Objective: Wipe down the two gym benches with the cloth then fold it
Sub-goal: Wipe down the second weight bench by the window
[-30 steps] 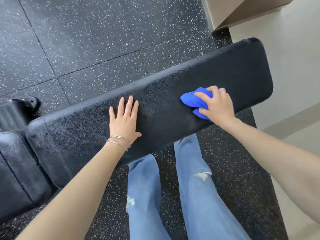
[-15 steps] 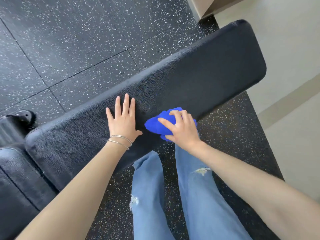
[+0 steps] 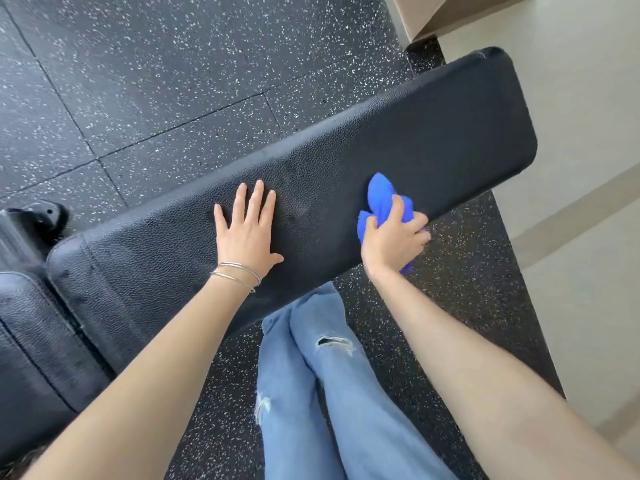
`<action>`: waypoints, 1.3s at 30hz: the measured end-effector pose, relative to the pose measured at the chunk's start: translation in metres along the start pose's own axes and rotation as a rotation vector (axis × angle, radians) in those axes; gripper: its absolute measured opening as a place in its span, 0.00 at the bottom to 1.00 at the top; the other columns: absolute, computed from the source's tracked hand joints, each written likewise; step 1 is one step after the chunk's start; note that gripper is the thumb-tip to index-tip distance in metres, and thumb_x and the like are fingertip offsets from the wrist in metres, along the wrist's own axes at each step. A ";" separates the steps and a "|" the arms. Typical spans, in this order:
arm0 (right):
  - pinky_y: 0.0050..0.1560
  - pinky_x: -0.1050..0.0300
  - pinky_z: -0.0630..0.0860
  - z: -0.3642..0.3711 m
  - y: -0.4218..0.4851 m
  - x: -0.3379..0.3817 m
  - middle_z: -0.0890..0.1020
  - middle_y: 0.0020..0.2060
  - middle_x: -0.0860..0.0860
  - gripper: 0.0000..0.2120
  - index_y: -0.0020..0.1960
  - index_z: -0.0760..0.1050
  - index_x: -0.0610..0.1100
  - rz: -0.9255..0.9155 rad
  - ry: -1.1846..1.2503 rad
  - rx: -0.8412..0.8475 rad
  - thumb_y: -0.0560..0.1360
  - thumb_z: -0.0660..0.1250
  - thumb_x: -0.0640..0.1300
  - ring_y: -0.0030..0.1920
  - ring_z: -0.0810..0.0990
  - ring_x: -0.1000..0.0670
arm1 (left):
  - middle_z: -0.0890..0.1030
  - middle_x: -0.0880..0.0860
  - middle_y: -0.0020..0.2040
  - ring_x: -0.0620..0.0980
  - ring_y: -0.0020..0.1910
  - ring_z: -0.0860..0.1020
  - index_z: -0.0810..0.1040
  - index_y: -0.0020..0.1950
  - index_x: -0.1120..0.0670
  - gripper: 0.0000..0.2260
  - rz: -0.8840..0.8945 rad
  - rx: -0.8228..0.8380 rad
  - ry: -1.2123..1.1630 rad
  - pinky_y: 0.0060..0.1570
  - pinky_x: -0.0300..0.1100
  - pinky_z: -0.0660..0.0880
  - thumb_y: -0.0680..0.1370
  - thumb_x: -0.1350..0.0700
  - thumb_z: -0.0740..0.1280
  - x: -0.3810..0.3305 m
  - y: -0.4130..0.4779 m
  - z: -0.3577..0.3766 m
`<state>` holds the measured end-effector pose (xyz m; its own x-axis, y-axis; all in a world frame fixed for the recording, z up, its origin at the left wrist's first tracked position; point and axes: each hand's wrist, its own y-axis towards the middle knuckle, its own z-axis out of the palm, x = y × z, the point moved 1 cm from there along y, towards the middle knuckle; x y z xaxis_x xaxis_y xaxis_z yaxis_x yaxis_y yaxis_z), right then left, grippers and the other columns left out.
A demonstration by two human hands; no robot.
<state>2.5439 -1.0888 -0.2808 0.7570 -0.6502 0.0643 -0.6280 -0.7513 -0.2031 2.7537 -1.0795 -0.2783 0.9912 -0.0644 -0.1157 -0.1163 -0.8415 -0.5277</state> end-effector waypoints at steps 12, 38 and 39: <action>0.38 0.50 0.75 -0.040 0.088 0.053 0.81 0.51 0.42 0.23 0.56 0.80 0.53 -1.557 -0.450 0.072 0.61 0.76 0.46 0.42 0.78 0.39 | 0.48 0.54 0.78 0.57 0.77 0.48 0.48 0.77 0.51 0.49 -0.265 0.008 -0.099 0.72 0.63 0.51 0.66 0.44 0.75 0.044 -0.026 0.001; 0.46 0.49 0.67 -0.009 0.070 0.125 0.73 0.57 0.42 0.20 0.65 0.71 0.51 -0.658 -0.206 0.066 0.74 0.63 0.53 0.50 0.71 0.39 | 0.48 0.52 0.79 0.55 0.77 0.47 0.48 0.77 0.52 0.43 -0.408 -0.030 -0.249 0.73 0.57 0.55 0.71 0.45 0.70 0.039 -0.046 0.015; 0.46 0.50 0.66 -0.004 0.058 0.136 0.72 0.58 0.42 0.19 0.64 0.70 0.51 -0.569 -0.179 0.053 0.75 0.62 0.53 0.51 0.70 0.40 | 0.48 0.52 0.79 0.54 0.77 0.47 0.48 0.77 0.52 0.43 -0.406 -0.031 -0.253 0.73 0.56 0.55 0.71 0.45 0.70 0.039 -0.047 0.015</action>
<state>2.6099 -1.2218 -0.2800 0.9933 -0.1145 0.0126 -0.1084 -0.9662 -0.2338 2.7973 -1.0342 -0.2708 0.9090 0.4024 -0.1088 0.2832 -0.7875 -0.5474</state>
